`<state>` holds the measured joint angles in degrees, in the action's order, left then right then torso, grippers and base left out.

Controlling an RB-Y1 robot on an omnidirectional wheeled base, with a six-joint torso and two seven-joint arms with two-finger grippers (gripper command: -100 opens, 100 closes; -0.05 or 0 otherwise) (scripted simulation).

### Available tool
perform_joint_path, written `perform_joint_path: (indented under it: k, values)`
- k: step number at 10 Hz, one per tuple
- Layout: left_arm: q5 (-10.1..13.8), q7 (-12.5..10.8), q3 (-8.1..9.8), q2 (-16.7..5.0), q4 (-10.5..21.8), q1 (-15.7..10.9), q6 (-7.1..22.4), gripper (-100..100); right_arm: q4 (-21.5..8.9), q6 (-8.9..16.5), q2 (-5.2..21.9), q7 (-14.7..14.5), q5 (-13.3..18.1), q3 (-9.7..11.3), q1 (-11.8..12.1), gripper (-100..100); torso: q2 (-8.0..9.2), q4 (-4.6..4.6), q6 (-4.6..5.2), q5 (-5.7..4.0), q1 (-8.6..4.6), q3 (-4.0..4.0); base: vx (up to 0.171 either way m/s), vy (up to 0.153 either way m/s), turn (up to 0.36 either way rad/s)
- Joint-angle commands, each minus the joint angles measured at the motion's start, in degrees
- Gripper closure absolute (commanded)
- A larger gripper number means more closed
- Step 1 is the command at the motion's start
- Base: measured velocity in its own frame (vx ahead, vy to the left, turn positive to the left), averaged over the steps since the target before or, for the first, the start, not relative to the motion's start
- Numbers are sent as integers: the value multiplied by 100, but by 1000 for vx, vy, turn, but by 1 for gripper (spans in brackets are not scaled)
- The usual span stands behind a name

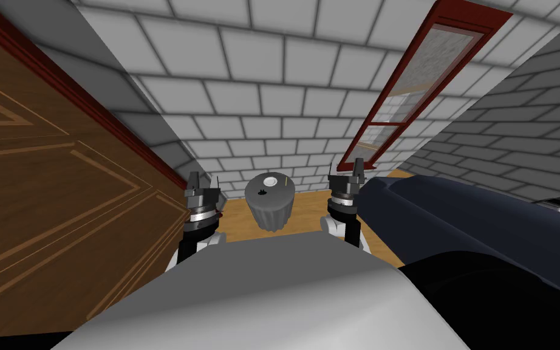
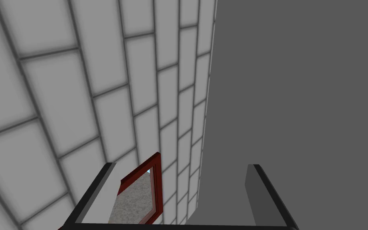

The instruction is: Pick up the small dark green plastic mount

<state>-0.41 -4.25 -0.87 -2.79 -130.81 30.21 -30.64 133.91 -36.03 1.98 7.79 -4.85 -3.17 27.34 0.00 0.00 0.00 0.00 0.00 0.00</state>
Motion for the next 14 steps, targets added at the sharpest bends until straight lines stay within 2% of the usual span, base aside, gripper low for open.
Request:
perform_joint_path:
  k: [1,5,6,8,9,10,11,13,14]
  values:
    - [64,-17,58,-169,181,-104,174,-100,0,0,0,0,0,0,0,0,0,0,0,0,0,0,-4,-19,-103]
    - [295,-77,259,-559,773,-436,740,-100,0,0,0,0,0,1,0,0,2,0,1,-4,-16,1,-7,-46,-110]
    - [295,-77,259,-559,773,-436,765,-100,0,0,0,0,0,1,0,0,1,0,1,-4,-19,1,-3,-37,-41]
    - [462,-120,403,-802,1160,-663,1112,-100,0,0,0,0,0,1,0,0,0,0,2,-3,-15,0,-5,-52,-144]
    - [462,-120,403,-802,1183,-663,1179,-100,0,0,0,0,0,1,0,0,1,0,2,-4,-20,1,-8,-42,-46]
    - [555,-144,483,-933,1413,-788,1396,-100,0,0,0,0,0,0,0,0,2,0,-1,-4,-15,1,-7,-56,-98]
    - [555,-144,483,-933,1413,-788,1409,-100,0,0,0,0,0,1,0,0,2,0,1,-4,-18,1,-3,-42,-61]
    - [755,-195,655,-1206,1821,-1058,1833,-100,0,0,0,0,0,1,0,0,0,0,2,-4,-16,0,-6,-59,-182]
    - [755,-195,655,-1206,1916,-1058,1910,-100,0,0,0,0,0,1,-1,0,2,0,2,-5,-22,1,-2,-51,-48]
